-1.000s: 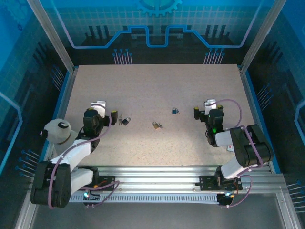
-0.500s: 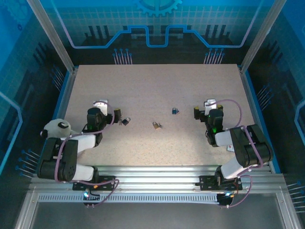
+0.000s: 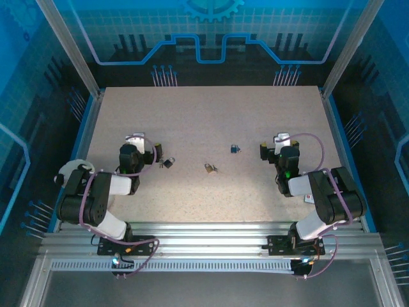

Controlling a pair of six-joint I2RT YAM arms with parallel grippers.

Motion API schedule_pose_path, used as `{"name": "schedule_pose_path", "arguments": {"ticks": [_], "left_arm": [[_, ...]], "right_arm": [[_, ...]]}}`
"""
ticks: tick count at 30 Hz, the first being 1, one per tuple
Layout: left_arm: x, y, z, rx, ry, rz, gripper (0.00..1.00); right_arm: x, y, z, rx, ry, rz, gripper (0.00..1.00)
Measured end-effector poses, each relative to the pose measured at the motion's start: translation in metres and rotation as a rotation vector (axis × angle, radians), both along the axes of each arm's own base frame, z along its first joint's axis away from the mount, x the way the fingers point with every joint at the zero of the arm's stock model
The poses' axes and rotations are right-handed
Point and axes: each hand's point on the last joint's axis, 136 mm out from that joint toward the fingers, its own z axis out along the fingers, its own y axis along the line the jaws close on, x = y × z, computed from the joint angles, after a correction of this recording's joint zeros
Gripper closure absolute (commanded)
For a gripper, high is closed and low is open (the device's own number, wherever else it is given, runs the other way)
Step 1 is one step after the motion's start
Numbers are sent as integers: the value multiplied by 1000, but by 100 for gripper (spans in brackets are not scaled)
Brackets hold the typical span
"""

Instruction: Lock with the key

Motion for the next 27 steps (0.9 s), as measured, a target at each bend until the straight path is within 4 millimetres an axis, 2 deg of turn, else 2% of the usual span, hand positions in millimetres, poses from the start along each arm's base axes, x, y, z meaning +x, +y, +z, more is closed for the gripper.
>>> {"name": "schedule_pose_path", "arguments": {"ticks": [12, 27], "left_arm": [[1, 13, 8, 1, -46, 83, 1], [0, 14, 7, 3, -41, 84, 1]], "right_arm": [[0, 0, 0, 0, 0, 0, 0], [0, 2, 0, 4, 0, 10, 0]]}}
